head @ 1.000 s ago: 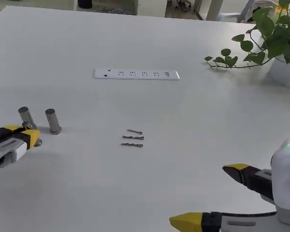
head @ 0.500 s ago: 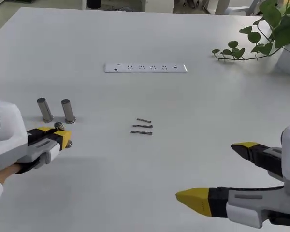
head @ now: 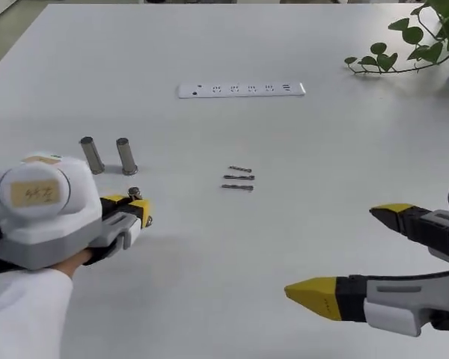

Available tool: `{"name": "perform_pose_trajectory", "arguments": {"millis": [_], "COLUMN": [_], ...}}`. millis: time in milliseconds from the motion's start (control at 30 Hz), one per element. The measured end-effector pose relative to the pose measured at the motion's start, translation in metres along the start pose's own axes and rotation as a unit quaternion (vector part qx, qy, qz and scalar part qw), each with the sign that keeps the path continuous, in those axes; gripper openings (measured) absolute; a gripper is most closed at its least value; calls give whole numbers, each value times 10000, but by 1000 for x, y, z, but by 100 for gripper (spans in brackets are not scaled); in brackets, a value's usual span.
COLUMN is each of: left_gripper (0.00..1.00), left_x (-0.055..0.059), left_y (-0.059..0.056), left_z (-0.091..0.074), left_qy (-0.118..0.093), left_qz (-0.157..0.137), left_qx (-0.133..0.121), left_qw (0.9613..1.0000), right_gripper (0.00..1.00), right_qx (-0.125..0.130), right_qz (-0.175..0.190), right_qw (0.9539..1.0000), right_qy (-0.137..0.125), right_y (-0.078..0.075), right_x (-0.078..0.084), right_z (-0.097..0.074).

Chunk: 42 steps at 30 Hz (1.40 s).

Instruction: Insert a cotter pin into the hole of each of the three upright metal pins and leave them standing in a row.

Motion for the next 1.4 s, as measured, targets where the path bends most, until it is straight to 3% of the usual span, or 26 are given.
{"name": "perform_pose_trajectory", "arguments": {"millis": [67, 200, 267, 467, 667, 1133, 1400], "left_gripper": [5, 5, 5, 5, 5, 5, 6], "left_x": [3, 10, 16, 26, 30, 36, 38], "left_y": [-5, -9, -12, -20, -24, -20, -22], "left_z": [1, 5, 7, 12, 15, 18, 15], "left_qy": [32, 95, 196, 221, 183, 267, 243], "left_qz": [180, 112, 329, 268, 509, 171, 165], "left_qx": [18, -135, -187, -224, -267, -435, -494], "left_qw": [9998, 9998, 9991, 9991, 9982, 9986, 9983], "right_gripper": [97, 97, 97, 96, 96, 95, 95], "right_qx": [-31, -51, -87, -37, -32, -160, -159], "right_qz": [-11, -32, -97, -150, -168, -180, -145], "right_qw": [10000, 10000, 9998, 9997, 9995, 9994, 9995], "right_qy": [23, 61, 126, 192, 249, 245, 238], "right_y": [2, 2, 2, -6, -8, 0, 2], "right_x": [1, 4, 5, 11, 13, 10, 12], "right_z": [1, 0, -1, -7, -8, 0, 0]}}
Point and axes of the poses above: the centre of the closed fingertips' face, and the gripper's own axes: z roughly forward along the fingers, y roughly to its left, x roughly out of its underside, the point moved 8 cm from there along -z, roughly backward along the fingers, and after that the axes turned 7 degrees about -z, right-handed, at the moved point
